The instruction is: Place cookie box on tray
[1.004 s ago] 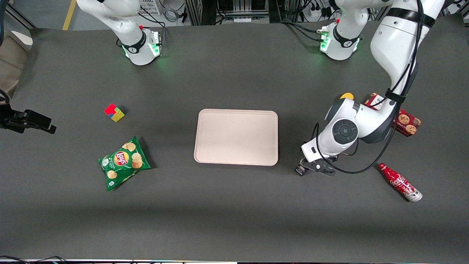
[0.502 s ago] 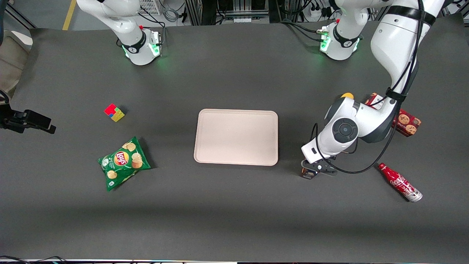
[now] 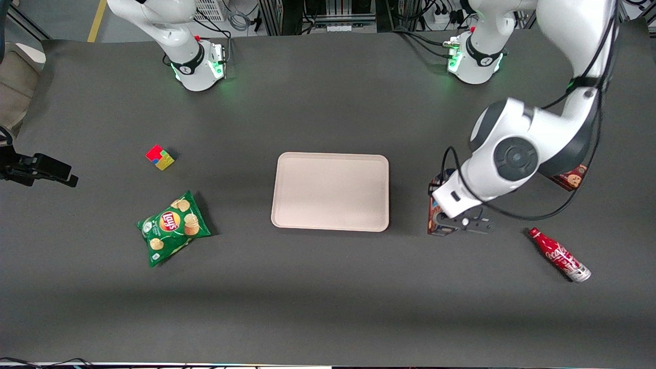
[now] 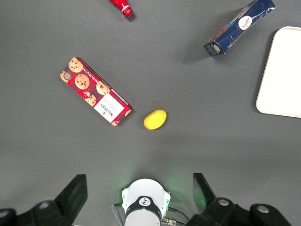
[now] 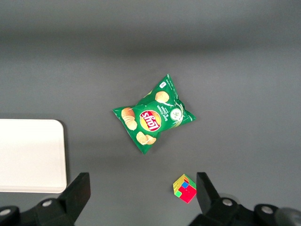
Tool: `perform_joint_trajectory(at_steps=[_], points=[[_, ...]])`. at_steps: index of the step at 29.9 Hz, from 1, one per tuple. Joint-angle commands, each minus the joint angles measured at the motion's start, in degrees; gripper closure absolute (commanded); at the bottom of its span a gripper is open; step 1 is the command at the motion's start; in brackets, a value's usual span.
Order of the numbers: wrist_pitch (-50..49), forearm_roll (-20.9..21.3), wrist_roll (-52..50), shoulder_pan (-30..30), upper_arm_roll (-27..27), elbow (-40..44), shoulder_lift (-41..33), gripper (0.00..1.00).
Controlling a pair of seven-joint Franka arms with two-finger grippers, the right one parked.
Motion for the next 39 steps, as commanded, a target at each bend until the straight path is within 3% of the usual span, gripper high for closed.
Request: perform_joint_trajectory(at_steps=[1, 8, 15, 20, 26, 30, 39], points=[[-1.35, -2.78, -10.62, -0.36, -4.21, 1.24, -0.08, 1.0], [7.33, -3.31, -16.25, -0.53, -9.49, -2.7, 0.79, 0.98], [26.31, -1.56, -16.61, -0.71, -11.34, -16.31, 0.97, 0.98], [36.69, 4.41, -16.35, -0.88, -11.52, -23.62, 3.77, 0.98], [39.95, 12.76, -17.31, -1.24, -11.52, -24.86, 9.75, 0.98], [42.42, 14.0, -17.66, -1.32, -11.52, -24.95, 12.3, 0.98], [45.84, 21.47, -19.33, -1.32, -11.17, -24.6, 16.96, 0.97]])
